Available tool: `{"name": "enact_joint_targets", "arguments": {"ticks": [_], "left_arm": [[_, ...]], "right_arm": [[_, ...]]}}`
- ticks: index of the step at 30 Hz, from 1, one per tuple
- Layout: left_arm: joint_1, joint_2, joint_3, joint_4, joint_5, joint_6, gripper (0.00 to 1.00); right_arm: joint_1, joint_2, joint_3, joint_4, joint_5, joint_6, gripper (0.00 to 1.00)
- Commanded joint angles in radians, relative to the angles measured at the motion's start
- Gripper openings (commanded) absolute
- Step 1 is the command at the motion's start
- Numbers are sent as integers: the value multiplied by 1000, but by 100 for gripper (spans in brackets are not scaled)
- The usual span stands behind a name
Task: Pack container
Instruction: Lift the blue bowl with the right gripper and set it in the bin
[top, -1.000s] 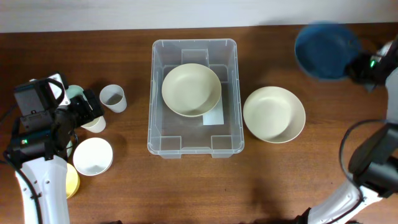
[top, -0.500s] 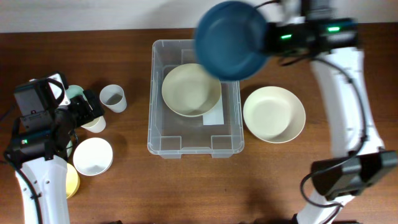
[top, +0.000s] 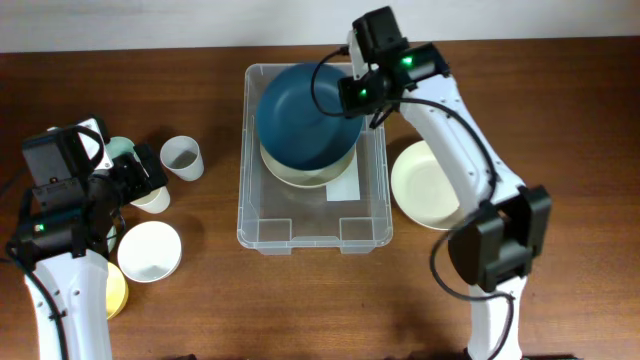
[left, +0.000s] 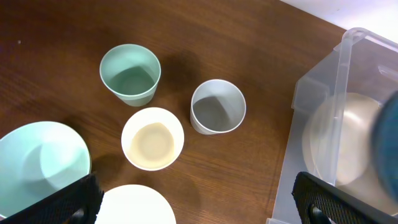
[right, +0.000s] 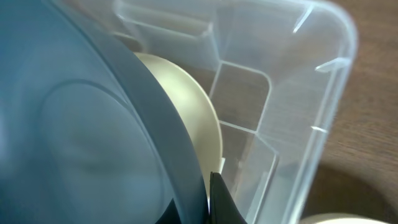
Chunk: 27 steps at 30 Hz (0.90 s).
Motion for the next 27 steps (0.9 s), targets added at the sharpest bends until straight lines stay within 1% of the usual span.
{"name": "enact_joint_targets", "arguments": {"ticks": [1, 2, 3, 4, 5, 9, 11, 15, 17, 18, 20, 22, 24, 27], "left_arm": [[3, 0, 25, -1, 14, -9, 100], [3, 0, 25, -1, 14, -9, 100], [3, 0, 25, -1, 14, -9, 100], [3, 0, 25, -1, 14, -9, 100], [3, 0, 25, -1, 14, -9, 100], [3, 0, 25, -1, 14, -9, 100], [3, 0, 25, -1, 14, -9, 100], [3, 0, 25, 0, 14, -9, 100], [3, 0, 25, 0, 14, -9, 100], [3, 0, 25, 0, 14, -9, 100], [3, 0, 25, 0, 14, -9, 100], [3, 0, 25, 0, 14, -9, 100], [3, 0, 25, 0, 14, -9, 100], [3, 0, 25, 0, 14, -9, 100]], "right_arm": [[-1, 6, 13, 14, 12, -1, 6], [-1, 7, 13, 19, 12, -1, 9], [-1, 7, 14, 24, 12, -2, 15], [-1, 5, 14, 30, 12, -2, 30], [-1, 1, 16, 31, 12, -2, 33], [-9, -32, 32, 19, 16, -20, 35], [-23, -62, 59, -9, 64, -15, 34], [-89, -151, 127, -76, 209, 81, 36], [-145, -202, 148, -106, 231, 122, 38], [-180, -229, 152, -118, 230, 144, 39], [-265, -278, 152, -152, 229, 205, 47], [-381, -318, 152, -212, 208, 277, 52], [-467, -332, 152, -259, 156, 296, 56], [-626, -333, 150, -371, -8, 296, 59]]}}
